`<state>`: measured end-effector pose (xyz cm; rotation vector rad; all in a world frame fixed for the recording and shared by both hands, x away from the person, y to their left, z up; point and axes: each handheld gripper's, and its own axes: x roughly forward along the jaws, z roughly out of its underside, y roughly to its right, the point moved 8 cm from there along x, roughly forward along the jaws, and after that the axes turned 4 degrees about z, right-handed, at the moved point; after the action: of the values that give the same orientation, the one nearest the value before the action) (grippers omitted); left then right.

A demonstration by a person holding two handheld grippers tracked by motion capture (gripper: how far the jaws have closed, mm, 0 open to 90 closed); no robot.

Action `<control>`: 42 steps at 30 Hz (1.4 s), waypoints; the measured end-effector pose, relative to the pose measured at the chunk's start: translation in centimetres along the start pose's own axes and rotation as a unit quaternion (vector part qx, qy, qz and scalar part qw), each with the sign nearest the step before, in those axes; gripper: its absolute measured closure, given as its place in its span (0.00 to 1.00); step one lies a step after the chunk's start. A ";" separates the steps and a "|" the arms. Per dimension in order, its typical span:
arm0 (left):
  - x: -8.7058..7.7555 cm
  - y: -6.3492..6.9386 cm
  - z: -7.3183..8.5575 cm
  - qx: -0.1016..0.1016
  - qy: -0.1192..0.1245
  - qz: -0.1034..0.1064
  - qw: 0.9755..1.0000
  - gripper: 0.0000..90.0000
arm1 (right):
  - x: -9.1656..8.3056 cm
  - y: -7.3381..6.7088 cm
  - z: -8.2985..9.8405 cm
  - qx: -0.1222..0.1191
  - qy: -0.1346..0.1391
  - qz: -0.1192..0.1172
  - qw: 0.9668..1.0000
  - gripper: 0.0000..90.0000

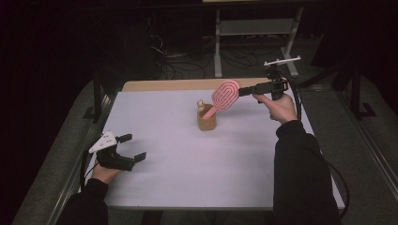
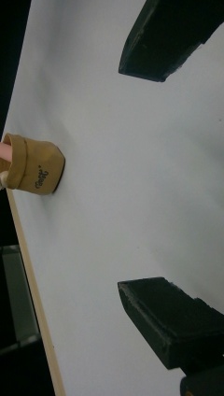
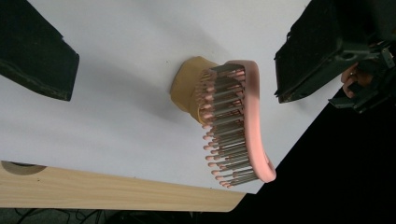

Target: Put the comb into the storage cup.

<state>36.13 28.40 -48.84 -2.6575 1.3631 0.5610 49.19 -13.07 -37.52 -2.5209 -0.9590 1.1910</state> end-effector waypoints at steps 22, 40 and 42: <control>-0.1 -0.2 0.6 -0.006 -0.010 0.000 1.000 0.00 | -1.8 2.7 3.8 -0.015 -0.006 0.038 0.999 0.00; -0.1 -0.1 0.8 -0.010 -0.010 0.006 1.000 0.00 | -3.4 4.4 6.7 0.002 0.007 0.034 0.999 0.00; -0.1 -0.1 0.7 -0.011 -0.008 0.006 1.000 0.00 | -3.6 4.5 7.0 0.004 0.008 0.031 0.999 0.00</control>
<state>35.93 28.70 -49.48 -2.6576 1.3766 0.6003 44.47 -19.45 -41.79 -2.5680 -0.8778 1.1860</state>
